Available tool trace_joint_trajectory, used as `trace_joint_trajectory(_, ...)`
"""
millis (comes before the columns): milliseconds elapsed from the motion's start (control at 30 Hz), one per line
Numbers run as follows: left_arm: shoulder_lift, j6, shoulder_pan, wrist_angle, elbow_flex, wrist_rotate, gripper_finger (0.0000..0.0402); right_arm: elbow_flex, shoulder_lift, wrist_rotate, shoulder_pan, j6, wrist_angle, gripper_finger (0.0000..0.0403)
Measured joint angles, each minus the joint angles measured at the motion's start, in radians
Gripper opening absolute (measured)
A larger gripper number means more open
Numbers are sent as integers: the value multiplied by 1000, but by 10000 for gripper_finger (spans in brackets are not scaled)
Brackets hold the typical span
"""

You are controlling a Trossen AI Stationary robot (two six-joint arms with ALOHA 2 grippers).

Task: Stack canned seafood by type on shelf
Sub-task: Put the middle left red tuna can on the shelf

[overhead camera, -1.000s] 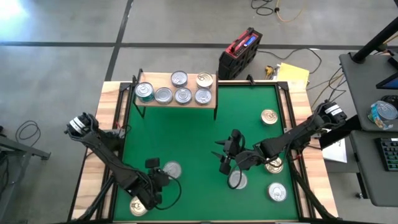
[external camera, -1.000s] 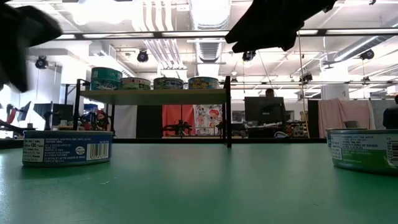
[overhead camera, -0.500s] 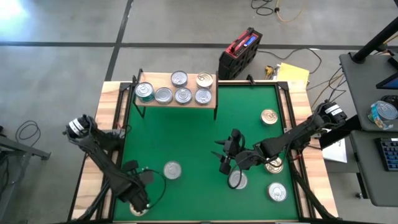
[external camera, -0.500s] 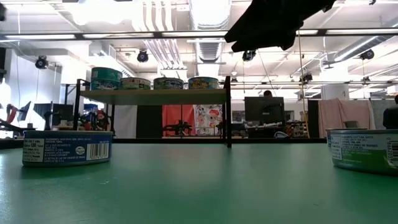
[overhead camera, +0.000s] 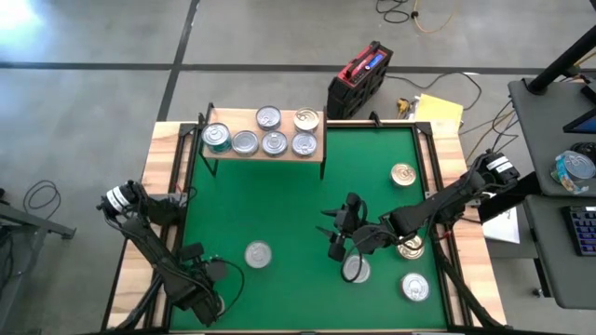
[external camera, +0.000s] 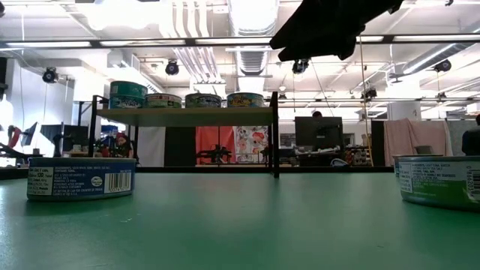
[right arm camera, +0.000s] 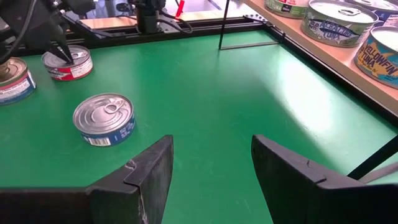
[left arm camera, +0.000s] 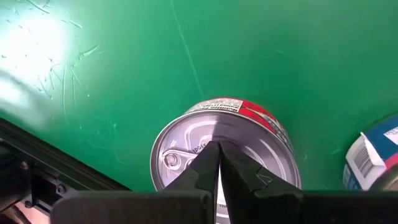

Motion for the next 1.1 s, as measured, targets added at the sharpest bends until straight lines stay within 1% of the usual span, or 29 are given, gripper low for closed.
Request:
trace_joint_trajectory(167, 6, 2, 0, 8, 1, -5, 0, 0, 0, 0, 0, 0, 0, 205)
trace_joint_trajectory(333, 5, 3, 0, 19, 1, -45, 0, 0, 0, 0, 0, 0, 0, 205)
trace_joint_trajectory(467, 5, 7, 0, 32, 0, -54, 0, 0, 0, 0, 0, 0, 1, 205)
trace_joint_trajectory(733, 3, 74, 10, 100, 0, -153, 0, 0, 0, 0, 0, 0, 3, 205)
trace_joint_trajectory(900, 3, 110, 36, 112, 0, -163, 0, 0, 0, 0, 0, 0, 3, 205)
trace_joint_trajectory(1100, 3, 175, 64, 166, 0, -191, 0, 0, -1, 0, 0, 0, 4, 205)
